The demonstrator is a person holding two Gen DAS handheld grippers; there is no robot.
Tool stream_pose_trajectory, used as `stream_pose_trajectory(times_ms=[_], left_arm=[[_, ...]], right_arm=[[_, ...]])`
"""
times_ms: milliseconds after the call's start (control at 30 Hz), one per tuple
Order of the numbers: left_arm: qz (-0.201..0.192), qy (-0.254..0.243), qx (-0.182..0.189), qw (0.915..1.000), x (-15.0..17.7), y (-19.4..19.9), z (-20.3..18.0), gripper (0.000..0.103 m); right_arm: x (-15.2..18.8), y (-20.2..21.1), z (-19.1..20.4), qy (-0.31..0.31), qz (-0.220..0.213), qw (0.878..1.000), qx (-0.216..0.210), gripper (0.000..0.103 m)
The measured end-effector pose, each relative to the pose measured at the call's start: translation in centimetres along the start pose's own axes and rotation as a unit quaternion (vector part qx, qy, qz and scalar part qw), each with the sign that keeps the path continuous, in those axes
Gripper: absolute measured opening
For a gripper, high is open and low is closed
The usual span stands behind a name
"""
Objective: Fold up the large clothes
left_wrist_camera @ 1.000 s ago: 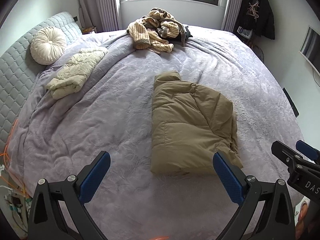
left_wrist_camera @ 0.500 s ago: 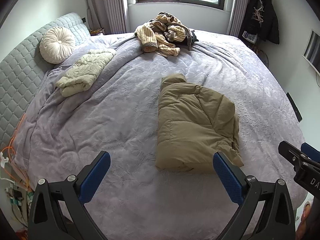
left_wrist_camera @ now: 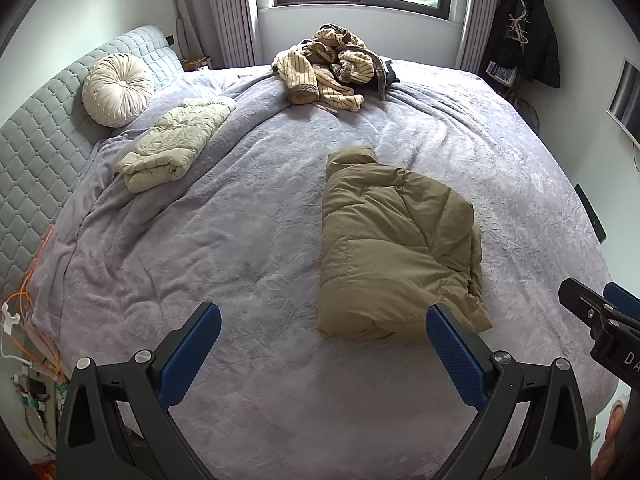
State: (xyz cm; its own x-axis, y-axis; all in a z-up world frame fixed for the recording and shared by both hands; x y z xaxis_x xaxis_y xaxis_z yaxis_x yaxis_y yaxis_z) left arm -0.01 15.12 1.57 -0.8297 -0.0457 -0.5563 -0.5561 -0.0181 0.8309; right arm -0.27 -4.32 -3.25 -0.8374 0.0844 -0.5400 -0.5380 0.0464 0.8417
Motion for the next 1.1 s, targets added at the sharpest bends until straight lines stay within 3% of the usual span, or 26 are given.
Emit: stream_pose_trajectory(times_ms=[1100], left_arm=[[0.002, -0.003, -0.001, 1.0000, 0.48, -0.12, 0.84, 0.103]], right_arm=[[0.26, 0.07, 0.25, 0.000, 0.001, 1.000, 0.001, 0.093]])
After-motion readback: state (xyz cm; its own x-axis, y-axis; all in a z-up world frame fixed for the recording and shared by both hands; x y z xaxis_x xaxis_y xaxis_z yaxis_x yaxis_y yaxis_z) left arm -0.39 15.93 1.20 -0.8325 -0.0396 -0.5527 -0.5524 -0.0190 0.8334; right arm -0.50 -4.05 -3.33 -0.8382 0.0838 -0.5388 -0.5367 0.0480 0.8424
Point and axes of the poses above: each gripper's, at about its wrist camera, not at the fingertips, and y roughly against the way its jaws point, z to its left, x to its underside, the point moved 7 cm from there along -y, roughly the way its jaws point, and after that the axes turned 1 degree about z, right-handed, at the moved point
